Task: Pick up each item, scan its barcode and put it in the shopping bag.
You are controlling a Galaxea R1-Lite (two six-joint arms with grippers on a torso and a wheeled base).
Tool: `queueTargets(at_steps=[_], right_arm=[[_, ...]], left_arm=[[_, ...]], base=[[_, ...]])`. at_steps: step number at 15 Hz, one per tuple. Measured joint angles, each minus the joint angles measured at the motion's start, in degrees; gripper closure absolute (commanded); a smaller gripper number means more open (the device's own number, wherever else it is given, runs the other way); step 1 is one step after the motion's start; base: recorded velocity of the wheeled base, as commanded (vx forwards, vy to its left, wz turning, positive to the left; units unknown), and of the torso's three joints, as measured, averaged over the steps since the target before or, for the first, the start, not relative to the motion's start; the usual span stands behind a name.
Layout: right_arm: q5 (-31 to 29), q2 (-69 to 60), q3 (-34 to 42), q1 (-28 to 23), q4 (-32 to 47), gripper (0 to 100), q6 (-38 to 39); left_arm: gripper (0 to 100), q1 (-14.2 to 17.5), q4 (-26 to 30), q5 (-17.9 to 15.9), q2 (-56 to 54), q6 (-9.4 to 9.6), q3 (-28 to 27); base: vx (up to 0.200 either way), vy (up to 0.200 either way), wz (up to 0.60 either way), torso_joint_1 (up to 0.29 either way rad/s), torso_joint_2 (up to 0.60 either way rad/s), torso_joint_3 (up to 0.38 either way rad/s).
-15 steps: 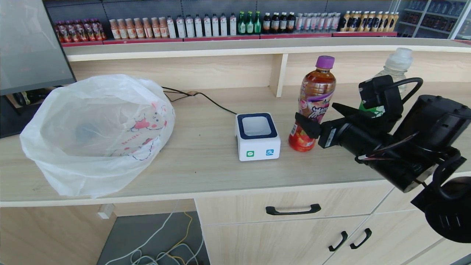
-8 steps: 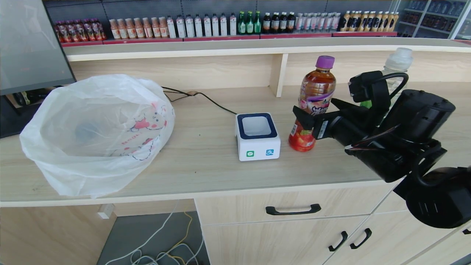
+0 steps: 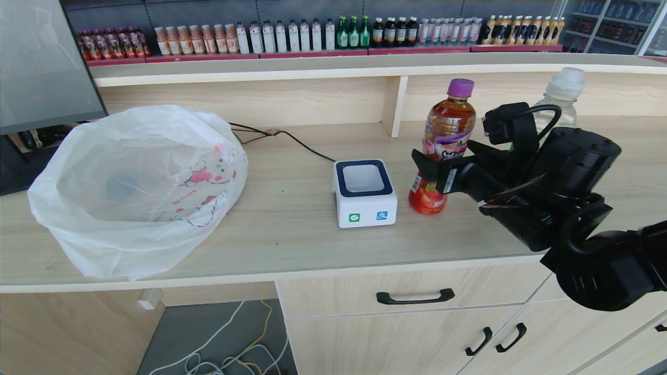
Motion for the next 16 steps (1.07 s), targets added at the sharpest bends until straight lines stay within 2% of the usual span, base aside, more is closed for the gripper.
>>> queueTargets(at_steps=[2,3,16], right_arm=[[0.0,0.3,-0.3,0.0,0.1,0,0.0],[0.0,0.5,-0.4,0.0,0.1,100,-0.1],[0.5,0.6,-0.4,-0.1,-0.2,100,0.0]], left_arm=[[0,0.0,0.0,0.0,0.0,0.0,0.0],[0,0.0,0.0,0.0,0.0,-0.02,0.0],[0,0.0,0.0,0.0,0.0,-0.02,0.0]], base=[[0.0,0.0,0.0,0.0,0.0,0.0],[0.0,0.0,0.0,0.0,0.0,0.0],[0.0,0.0,0.0,0.0,0.0,0.0]])
